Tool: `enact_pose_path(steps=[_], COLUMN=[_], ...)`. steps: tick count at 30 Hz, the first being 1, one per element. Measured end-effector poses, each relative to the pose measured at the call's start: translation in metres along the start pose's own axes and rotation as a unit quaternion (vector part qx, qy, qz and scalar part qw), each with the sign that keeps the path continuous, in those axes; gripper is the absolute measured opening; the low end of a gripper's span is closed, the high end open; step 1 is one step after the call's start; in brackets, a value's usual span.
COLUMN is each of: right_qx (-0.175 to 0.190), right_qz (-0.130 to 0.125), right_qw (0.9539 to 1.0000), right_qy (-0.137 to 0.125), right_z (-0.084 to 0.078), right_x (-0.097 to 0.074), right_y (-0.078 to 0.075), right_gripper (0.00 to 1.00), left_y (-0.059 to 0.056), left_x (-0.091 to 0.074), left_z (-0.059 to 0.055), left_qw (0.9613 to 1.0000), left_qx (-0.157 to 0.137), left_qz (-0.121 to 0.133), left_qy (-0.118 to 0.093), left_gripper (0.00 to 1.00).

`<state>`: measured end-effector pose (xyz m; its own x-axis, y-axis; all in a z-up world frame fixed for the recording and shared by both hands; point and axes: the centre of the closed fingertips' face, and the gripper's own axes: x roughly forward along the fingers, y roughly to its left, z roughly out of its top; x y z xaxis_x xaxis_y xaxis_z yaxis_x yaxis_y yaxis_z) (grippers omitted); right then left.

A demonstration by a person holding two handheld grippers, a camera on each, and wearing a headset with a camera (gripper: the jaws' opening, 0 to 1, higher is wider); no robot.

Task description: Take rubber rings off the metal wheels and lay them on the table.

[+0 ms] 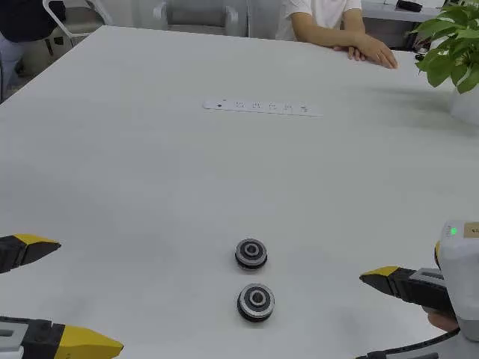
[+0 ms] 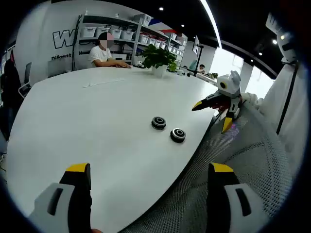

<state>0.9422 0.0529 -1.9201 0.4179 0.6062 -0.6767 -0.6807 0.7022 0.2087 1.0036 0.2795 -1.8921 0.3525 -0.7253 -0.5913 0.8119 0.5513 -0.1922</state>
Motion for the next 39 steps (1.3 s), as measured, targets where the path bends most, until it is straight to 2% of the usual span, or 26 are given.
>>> enact_pose_path(steps=[3, 19, 33, 39], right_qx=[0.002, 0.004, 0.011, 0.009], right_qz=[0.002, 0.000, 0.000, -0.003], right_qw=[1.0000, 1.0000, 0.9999, 1.0000], right_qy=[-0.001, 0.003, -0.004, 0.000], right_z=[-0.0001, -0.0017, -0.0005, -0.0013], right_x=[0.0005, 0.0003, -0.0001, -0.0003], right_y=[0.0001, -0.0007, -0.0015, -0.0020], right_gripper=[0.95, 0.94, 0.93, 0.92], left_y=[-0.0025, -0.0030, -0.0051, -0.0046], left_x=[0.0013, 0.0008, 0.0021, 0.0017], left_z=[-0.0038, -0.0027, -0.0082, -0.0072], left_qw=[0.9999, 0.9999, 0.9996, 0.9997], left_qx=[0.000, -0.004, 0.000, 0.001], left_qz=[-0.006, -0.006, -0.011, -0.010], left_qy=[0.012, 0.008, 0.024, 0.022], left_gripper=[0.98, 0.98, 0.98, 0.98])
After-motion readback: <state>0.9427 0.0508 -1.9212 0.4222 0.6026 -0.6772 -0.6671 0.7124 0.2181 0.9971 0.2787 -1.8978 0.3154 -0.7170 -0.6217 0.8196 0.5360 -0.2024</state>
